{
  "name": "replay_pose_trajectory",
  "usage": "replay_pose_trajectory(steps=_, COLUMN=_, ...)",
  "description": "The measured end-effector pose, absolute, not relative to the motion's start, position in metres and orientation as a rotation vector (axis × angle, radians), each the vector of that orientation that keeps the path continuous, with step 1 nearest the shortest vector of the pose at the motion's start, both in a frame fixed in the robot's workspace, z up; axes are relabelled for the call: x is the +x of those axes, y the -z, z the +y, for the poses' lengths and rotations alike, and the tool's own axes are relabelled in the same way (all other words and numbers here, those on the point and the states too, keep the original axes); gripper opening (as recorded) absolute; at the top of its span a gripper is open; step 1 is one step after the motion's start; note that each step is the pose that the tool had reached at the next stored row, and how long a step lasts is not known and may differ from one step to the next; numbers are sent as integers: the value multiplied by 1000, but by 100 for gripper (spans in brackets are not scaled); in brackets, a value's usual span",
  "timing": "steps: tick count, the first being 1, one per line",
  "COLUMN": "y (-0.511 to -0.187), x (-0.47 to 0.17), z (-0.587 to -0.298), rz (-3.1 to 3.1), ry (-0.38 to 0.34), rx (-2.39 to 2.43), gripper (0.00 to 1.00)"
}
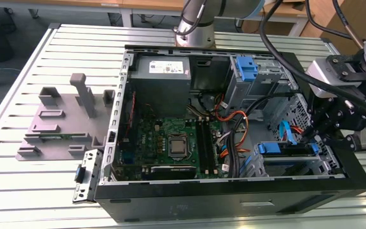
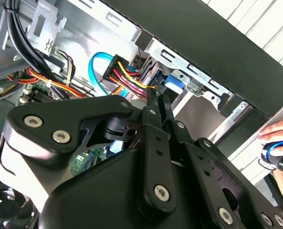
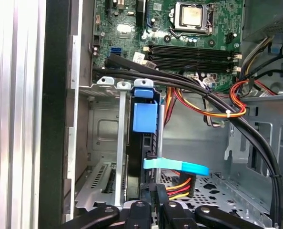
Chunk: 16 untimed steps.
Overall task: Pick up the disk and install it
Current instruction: 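Insert the second disk wire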
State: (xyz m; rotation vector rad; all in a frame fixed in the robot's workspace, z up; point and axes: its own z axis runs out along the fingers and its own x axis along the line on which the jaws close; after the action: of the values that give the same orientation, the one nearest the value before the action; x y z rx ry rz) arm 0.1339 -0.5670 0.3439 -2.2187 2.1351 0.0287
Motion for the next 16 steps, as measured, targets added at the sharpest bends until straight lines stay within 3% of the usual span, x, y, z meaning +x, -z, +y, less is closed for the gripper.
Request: replay_pose_trajectory(steps=16, y=-342, x=135, z=-572, rz=2145, ry=-8, rx=-2229, gripper=16)
